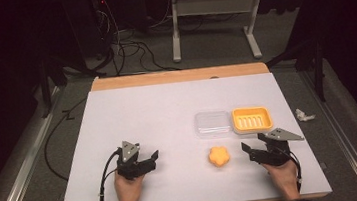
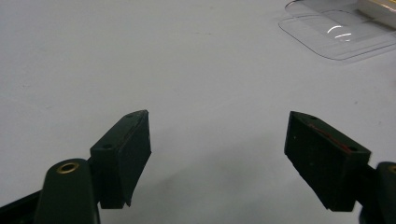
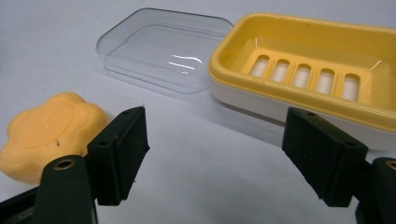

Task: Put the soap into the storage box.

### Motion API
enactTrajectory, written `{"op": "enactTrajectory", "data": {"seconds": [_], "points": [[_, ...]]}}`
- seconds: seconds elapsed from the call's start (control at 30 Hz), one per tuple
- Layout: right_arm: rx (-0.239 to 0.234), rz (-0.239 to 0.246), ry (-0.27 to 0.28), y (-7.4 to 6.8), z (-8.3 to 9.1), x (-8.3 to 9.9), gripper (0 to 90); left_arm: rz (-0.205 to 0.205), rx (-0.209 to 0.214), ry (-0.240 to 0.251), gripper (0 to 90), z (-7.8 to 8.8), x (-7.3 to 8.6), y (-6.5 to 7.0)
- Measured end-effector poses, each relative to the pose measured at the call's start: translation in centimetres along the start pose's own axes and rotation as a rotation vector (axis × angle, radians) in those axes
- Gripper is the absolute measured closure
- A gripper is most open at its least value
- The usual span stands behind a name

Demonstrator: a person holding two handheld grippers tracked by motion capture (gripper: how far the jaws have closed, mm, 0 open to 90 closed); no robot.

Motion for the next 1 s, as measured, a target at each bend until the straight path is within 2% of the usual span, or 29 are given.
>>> {"op": "enactTrajectory", "data": {"seconds": [0.2, 0.33, 0.5, 0.7, 1.0], "points": [[-0.003, 0.006, 0.009, -0.3, 0.0, -0.1, 21.1, -0.004, 0.0, 0.001, 23.4, 0.0, 0.0, 0.0], [-0.015, -0.014, 0.018, -0.4, 0.1, -0.3, 20.1, -0.004, 0.001, 0.0, 23.5, 0.0, 0.0, 0.0], [-0.034, -0.015, 0.018, -0.8, 0.4, -0.4, 19.6, -0.004, 0.001, -0.001, 23.5, 0.0, 0.0, 0.0], [-0.056, -0.009, 0.03, -1.5, 0.7, -1.0, 19.5, -0.004, 0.0, 0.0, 23.5, 0.0, 0.0, 0.0], [-0.066, 0.004, 0.017, -2.5, 0.5, -1.6, 19.5, -0.002, 0.001, 0.002, 23.6, 0.0, 0.0, 0.0]]}}
Point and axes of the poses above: each handheld gripper's, and its own axes: z roughly backward along the jaws, x roughly out of its underside, y roughly to its right, the point moved 5 cm from there along -z, roughly forward along the jaws, and after that the axes turned 14 degrees about z, right-handed, at the moved point
